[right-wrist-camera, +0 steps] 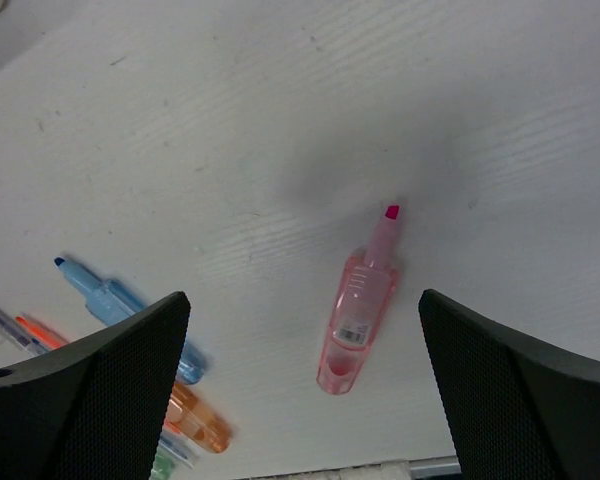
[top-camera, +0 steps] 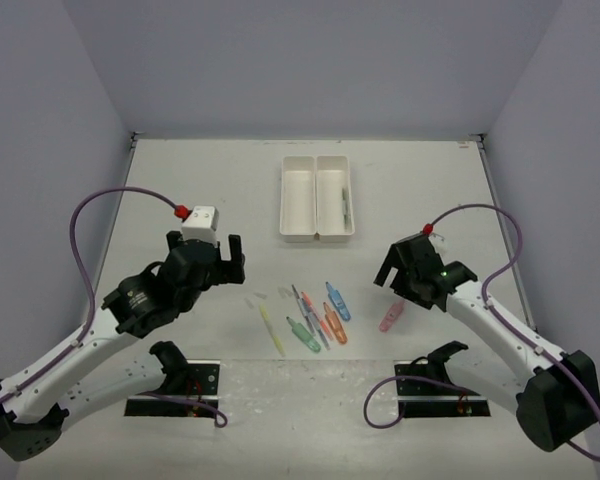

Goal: Sort the stationery into containers
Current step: Pick up the pen from the center of the board.

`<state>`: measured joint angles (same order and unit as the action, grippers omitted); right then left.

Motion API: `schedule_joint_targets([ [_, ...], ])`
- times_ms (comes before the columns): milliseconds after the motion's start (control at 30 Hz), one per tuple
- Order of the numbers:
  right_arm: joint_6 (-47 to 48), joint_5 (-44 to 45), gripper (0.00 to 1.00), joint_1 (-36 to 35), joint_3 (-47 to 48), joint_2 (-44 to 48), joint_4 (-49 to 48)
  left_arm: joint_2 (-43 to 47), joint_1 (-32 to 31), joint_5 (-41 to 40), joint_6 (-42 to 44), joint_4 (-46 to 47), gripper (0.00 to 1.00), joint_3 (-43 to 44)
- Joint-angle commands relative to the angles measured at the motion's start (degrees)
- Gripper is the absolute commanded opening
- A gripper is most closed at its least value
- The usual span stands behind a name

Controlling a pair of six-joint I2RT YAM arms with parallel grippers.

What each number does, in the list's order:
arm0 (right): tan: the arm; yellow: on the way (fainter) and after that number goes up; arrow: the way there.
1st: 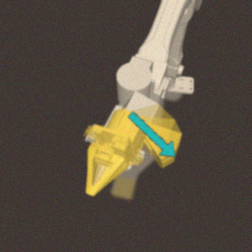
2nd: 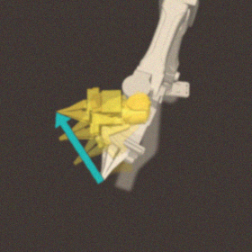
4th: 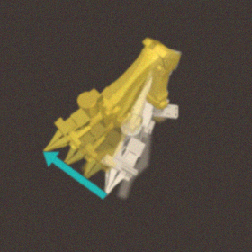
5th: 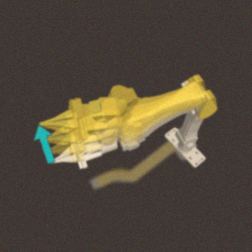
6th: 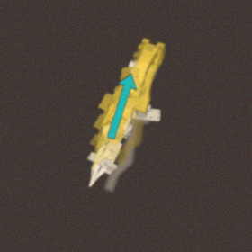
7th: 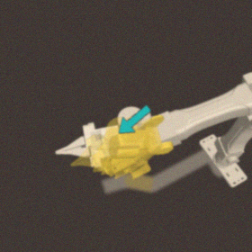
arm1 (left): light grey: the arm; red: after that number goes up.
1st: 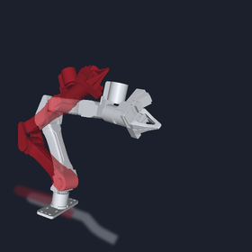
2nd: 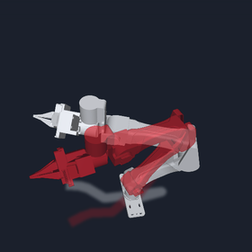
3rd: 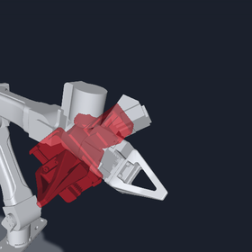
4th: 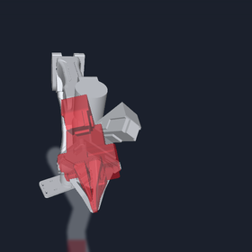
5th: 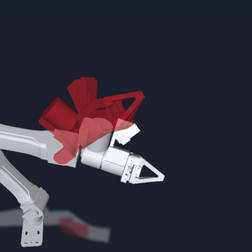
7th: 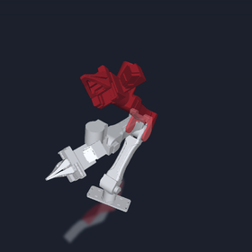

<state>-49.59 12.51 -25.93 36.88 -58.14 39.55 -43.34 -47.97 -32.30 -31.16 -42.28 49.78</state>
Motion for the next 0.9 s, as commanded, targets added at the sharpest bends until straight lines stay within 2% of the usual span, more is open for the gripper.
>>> schedule_joint_targets([
  [0,-8.21,0.18,0.95,-0.21,-6.14,6.65,1.54,3.0,0.21,2.89,3.15,3.84,1.0,-0.77],
  [133,-9.4,-1.82,0.86,-0.27,-8.42,7.93,1.79,3.72,-0.01,4.13,3.74,4.4,1.0,-0.91],
  [233,-9.74,-2.71,0.79,-0.34,-8.67,5.03,2.45,4.44,-0.1,5.26,3.99,4.47,1.0,-0.83],
  [467,-10.35,-1.51,0.51,-3.36,-6.27,-3.35,3.69,7.84,-0.21,6.56,4.71,5.64,1.0,-1.36],
  [633,-9.11,-1.32,0.45,-5.23,-3.26,-8.99,4.59,7.3,-0.29,7.61,5.24,5.98,1.0,-1.26],
  [867,-7.97,-1.76,0.13,-7.42,-2.24,-10.55,0.79,6.94,-0.29,7.34,5.23,5.89,1.0,-1.0],
])
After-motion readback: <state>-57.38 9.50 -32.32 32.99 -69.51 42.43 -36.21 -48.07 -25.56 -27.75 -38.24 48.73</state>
